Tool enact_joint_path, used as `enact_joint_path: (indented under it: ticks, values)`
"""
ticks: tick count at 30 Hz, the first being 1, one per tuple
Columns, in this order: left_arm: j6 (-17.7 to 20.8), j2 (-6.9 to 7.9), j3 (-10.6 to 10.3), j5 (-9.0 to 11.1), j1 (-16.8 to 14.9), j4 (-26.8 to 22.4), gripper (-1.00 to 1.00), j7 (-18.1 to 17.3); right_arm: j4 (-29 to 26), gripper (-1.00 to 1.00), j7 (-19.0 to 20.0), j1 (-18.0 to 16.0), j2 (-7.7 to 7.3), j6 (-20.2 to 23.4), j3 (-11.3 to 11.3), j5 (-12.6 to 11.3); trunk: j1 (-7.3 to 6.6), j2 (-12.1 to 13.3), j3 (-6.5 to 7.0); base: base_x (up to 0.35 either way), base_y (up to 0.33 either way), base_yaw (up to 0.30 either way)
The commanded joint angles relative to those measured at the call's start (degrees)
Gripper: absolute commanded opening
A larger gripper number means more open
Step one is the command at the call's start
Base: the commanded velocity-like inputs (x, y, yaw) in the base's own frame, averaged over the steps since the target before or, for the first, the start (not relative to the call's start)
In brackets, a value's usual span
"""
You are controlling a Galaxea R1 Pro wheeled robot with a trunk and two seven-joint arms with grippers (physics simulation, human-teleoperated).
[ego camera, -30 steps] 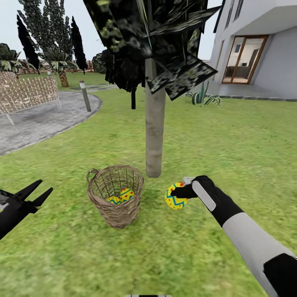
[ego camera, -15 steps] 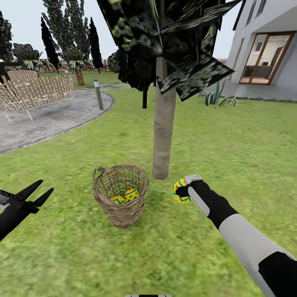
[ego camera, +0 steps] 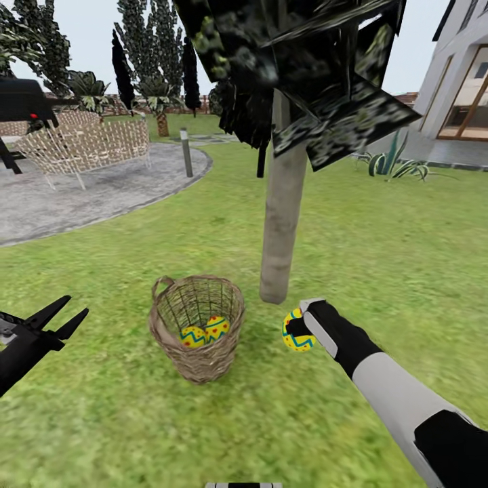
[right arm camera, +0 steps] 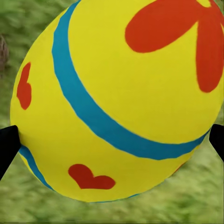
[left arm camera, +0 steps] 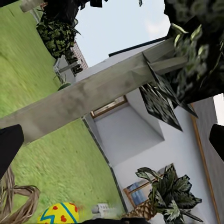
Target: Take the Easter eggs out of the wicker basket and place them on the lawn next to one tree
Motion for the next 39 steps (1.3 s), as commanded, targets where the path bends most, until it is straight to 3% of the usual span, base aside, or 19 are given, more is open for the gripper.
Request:
enact_joint_path:
  ticks: [1, 4, 7, 14, 15, 17, 19, 21, 39]
  values:
    - [0.2, 0.03, 0.1, -0.1, -0.1, 0.0, 1.00, -0.2, 0.3, -1.00, -0.5, 0.0, 0.17, 0.1, 0.3, -0.5, 0.01, 0.0, -0.08, 0.238, -0.255, 0.103]
    - [0.2, 0.16, 0.1, -0.2, -0.1, 0.3, 1.00, -0.1, 0.6, -1.00, -0.3, 0.0, 0.47, 0.1, 0.3, -0.5, 0.01, 0.0, -0.11, 0.243, -0.244, 0.024]
    - [0.1, 0.58, 0.1, -0.3, 0.0, 4.5, 1.00, -0.1, 0.8, -1.00, -0.2, 0.0, 0.27, 0.0, 0.1, -0.4, 0.01, 0.0, -0.11, 0.281, -0.166, 0.002]
    - [0.1, 0.64, 0.3, -0.4, -0.1, 5.1, 1.00, -0.1, 2.0, -1.00, -0.5, -0.1, 0.47, -0.3, -0.1, -0.5, 0.01, 0.0, -0.11, 0.125, -0.012, 0.000]
    - [0.1, 0.66, 0.4, -0.4, -0.1, 5.1, 1.00, -0.1, 3.8, -1.00, -0.5, -0.3, 0.84, -0.3, -0.1, -0.5, 0.01, 0.0, -0.11, 0.003, 0.000, 0.000]
    - [0.2, 0.69, 0.5, -0.4, -0.1, 4.9, 1.00, -0.1, 11.7, -1.00, -0.5, -3.1, 3.38, -0.9, -0.1, -0.3, 0.04, 0.0, -0.33, 0.001, 0.000, 0.000]
    - [0.2, 0.76, 0.6, -0.3, -0.1, 4.5, 1.00, -0.1, 20.1, -1.00, -0.5, -7.1, 5.73, -4.5, -0.1, -0.3, 0.09, -0.1, -0.77, 0.000, 0.000, 0.000]
    - [0.3, 0.80, 0.7, -0.3, -0.1, 4.2, 1.00, -0.2, 22.9, -1.00, -0.5, -8.4, 6.68, -6.0, 0.0, -0.3, 0.14, -0.1, -1.22, 0.000, 0.000, 0.000]
    - [0.4, 0.79, 0.8, -0.1, -0.1, 3.4, 1.00, -0.4, 22.2, -1.00, -0.1, -8.7, 6.70, -6.4, 0.2, -0.2, 0.60, -0.3, -5.20, 0.000, 0.000, 0.000]
